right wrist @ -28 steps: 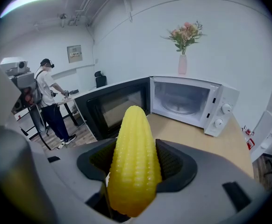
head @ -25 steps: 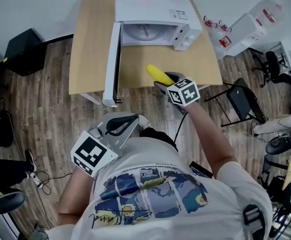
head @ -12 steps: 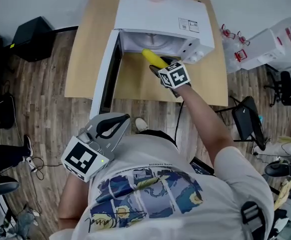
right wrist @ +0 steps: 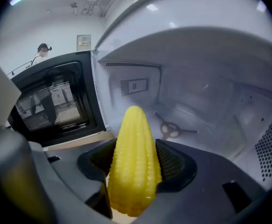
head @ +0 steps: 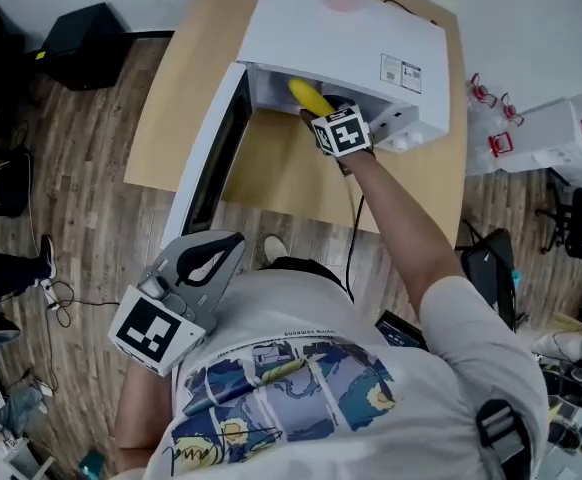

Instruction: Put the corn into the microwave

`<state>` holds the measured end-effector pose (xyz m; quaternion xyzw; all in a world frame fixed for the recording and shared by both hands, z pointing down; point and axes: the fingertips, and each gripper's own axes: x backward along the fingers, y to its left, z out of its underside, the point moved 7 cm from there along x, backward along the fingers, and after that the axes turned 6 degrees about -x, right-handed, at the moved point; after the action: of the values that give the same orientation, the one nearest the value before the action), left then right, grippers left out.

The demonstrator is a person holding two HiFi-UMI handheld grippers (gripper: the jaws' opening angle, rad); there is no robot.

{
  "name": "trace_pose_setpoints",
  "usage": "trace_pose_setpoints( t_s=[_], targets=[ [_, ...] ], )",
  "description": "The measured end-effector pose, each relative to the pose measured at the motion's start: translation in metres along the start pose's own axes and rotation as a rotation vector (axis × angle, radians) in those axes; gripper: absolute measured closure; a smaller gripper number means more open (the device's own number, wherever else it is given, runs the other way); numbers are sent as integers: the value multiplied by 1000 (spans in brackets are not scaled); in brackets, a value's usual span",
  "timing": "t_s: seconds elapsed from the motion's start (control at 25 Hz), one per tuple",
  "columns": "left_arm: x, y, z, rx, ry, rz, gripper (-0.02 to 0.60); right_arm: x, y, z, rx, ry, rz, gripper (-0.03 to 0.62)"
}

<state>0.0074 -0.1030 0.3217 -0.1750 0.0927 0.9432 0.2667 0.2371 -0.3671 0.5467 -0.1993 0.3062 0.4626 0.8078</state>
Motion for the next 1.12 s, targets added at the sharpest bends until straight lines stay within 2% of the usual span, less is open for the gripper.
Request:
trace_pose_setpoints(
  t_s=[0.2,0.52,1.12],
  targets=[
    [-3,6,1,24,13,-59,572,-24,-14,-11,43,-9,15,345],
    [-2,13,2,31,40,-112,572,-51,-24,-19,71,-35,33,345],
    [-3,28,5,50,56,-130,572,-68,-25,-22,71,-61,33,345]
  ],
)
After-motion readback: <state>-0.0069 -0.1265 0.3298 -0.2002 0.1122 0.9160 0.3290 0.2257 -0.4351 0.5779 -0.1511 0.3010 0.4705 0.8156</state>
